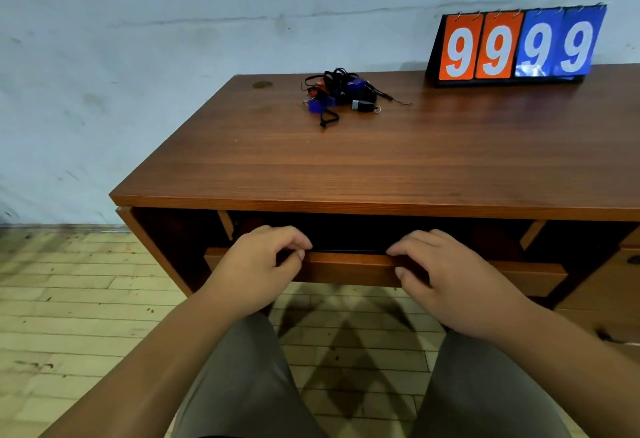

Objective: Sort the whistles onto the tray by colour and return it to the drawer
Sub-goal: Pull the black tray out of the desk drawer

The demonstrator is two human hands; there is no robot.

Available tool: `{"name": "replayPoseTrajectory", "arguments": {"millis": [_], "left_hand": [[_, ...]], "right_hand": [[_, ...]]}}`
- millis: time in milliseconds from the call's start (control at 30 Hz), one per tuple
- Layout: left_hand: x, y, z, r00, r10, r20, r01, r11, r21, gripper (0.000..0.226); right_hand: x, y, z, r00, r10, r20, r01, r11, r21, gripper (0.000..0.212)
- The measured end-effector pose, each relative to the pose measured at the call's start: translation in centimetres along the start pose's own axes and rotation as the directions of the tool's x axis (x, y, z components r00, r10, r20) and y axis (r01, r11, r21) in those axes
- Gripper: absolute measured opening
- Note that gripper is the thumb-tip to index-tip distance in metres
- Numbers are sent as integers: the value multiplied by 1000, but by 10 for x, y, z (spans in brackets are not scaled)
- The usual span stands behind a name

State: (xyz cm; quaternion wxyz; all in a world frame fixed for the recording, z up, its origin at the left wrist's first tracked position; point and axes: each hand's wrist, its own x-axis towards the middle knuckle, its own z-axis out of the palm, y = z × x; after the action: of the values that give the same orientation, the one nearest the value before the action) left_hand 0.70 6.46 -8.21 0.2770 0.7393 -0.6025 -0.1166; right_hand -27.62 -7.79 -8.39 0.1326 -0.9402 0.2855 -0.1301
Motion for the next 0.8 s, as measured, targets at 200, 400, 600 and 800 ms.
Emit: {"name": "replayPoseTrajectory", "arguments": {"millis": [200, 400, 600, 800], "left_hand": [[-12, 3, -10, 995, 43, 91, -43, 999, 1, 19], [-25, 16, -19, 983, 5, 182, -1, 1000, -21, 19], [-42, 29, -33, 923, -79, 377, 117, 990, -79, 19], [-56, 33, -38, 913, -115, 392, 148, 988, -53, 18]], "right_hand": [[-16, -11, -9, 999, -5, 46, 4, 1000, 29, 29], [-26, -25, -16, 997, 28, 70, -35, 995, 93, 21], [-38, -41, -21, 986, 70, 150, -86, 991, 105, 17], [-45, -53, -30, 953, 179, 245, -219, 964, 148, 22]]}}
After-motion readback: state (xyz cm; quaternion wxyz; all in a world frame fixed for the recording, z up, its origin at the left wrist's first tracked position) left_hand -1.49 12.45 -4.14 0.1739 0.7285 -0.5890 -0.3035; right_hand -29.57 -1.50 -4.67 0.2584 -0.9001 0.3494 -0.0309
